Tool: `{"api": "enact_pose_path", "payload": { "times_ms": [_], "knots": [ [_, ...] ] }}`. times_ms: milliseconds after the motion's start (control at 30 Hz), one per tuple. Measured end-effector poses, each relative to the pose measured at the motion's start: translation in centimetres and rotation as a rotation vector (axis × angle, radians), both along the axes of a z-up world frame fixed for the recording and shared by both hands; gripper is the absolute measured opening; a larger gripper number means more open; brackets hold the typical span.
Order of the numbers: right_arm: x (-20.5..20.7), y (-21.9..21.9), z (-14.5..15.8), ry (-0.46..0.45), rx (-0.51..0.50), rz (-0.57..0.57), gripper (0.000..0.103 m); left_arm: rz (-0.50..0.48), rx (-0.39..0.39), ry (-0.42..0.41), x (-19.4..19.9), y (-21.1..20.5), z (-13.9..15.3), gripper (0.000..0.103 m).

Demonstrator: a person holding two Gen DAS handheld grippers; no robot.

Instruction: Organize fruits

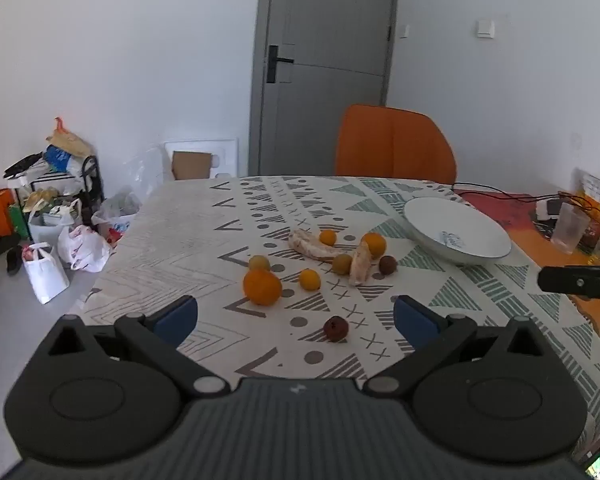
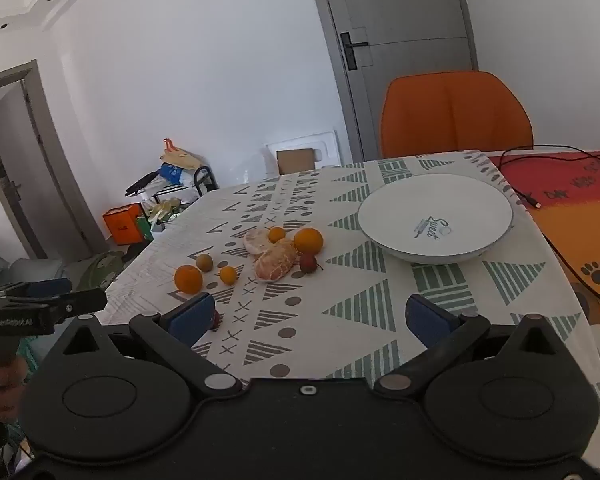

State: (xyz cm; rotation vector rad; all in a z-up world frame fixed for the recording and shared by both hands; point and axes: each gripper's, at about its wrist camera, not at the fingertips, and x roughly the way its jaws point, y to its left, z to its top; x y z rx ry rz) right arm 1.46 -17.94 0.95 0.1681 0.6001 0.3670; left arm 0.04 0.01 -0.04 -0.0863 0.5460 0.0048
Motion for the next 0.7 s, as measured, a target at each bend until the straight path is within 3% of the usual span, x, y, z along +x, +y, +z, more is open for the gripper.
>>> {"api": "enact_pose_path", "payload": {
  "times_ms": [700],
  "knots": [
    [0.4,0.8,-0.1,0.005,-0.030,-0.003,0.103,-0.017,0.014,0.003,0.5,-0.7,-0.4,0.103]
  ]
}}
